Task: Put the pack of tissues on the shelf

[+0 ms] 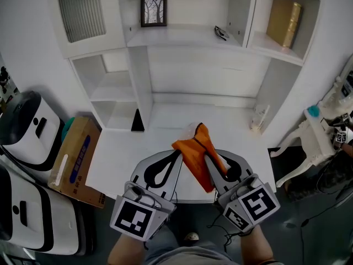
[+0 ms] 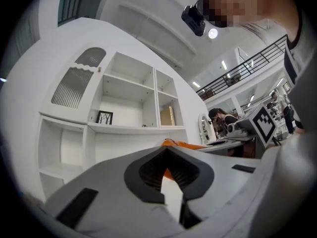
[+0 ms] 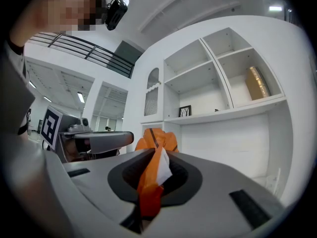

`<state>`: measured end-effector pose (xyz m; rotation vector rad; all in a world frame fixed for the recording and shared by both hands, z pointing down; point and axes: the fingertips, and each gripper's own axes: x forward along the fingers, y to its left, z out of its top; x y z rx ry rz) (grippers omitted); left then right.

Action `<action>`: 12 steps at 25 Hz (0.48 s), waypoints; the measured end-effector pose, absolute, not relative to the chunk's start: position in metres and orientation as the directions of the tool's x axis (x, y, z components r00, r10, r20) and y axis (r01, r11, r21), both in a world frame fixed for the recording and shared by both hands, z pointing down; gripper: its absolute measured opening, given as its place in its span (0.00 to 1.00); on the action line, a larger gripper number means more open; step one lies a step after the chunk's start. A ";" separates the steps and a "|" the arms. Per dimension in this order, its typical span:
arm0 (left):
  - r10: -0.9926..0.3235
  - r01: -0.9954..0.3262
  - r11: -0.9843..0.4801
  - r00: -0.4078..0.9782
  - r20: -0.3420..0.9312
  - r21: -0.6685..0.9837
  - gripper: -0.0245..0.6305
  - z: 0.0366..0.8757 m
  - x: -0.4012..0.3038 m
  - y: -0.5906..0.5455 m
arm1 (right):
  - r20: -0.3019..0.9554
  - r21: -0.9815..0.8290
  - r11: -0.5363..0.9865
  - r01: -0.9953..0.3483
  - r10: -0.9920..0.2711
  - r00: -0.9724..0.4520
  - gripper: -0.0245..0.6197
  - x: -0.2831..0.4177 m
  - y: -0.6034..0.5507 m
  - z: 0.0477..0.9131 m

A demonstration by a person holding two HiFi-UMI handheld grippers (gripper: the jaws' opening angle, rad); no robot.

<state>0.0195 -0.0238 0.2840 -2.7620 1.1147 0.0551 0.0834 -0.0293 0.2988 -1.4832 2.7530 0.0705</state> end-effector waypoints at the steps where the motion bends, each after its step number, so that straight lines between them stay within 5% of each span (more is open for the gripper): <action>1: -0.685 -0.689 -0.713 0.724 -0.083 -0.129 0.10 0.285 0.018 -0.029 | -0.031 0.034 0.546 -0.837 -0.837 -0.547 0.10 0.082 -0.033 0.299; 12: -0.632 -0.638 -0.757 0.770 -0.093 -0.137 0.10 0.268 0.002 -0.083 | -0.052 0.048 0.486 -0.873 -0.871 -0.488 0.10 0.066 -0.083 0.279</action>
